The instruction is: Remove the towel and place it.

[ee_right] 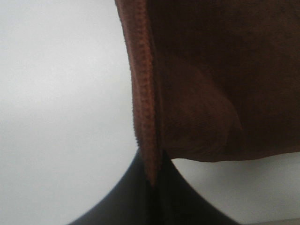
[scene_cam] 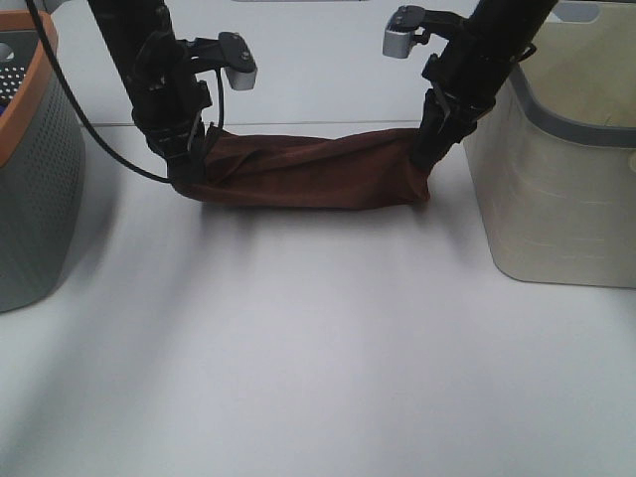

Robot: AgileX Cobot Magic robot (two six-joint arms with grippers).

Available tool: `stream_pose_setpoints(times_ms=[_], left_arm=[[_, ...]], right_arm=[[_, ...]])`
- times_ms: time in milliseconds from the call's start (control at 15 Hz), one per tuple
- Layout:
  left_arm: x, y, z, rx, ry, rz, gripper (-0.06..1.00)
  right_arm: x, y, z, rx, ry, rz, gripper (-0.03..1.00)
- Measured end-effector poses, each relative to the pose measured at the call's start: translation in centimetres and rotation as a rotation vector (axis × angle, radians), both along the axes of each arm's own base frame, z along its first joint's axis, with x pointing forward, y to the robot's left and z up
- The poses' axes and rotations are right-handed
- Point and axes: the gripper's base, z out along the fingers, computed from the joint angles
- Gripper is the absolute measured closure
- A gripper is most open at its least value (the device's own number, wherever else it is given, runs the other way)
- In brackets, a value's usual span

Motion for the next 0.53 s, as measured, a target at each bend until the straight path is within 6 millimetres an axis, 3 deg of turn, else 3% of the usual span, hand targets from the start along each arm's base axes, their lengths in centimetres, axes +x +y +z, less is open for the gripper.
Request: stream_pose_setpoints(times_ms=[333, 533], left_arm=[[-1.5, 0.4, -2.9, 0.027, 0.113, 0.002, 0.93], [-1.9, 0.5, -3.6, 0.030, 0.144, 0.005, 0.93]], right_arm=[[-2.2, 0.1, -3.7, -0.026, 0.161, -0.036, 0.97], [-3.1, 0.1, -4.9, -0.031, 0.231, -0.096, 0.97]])
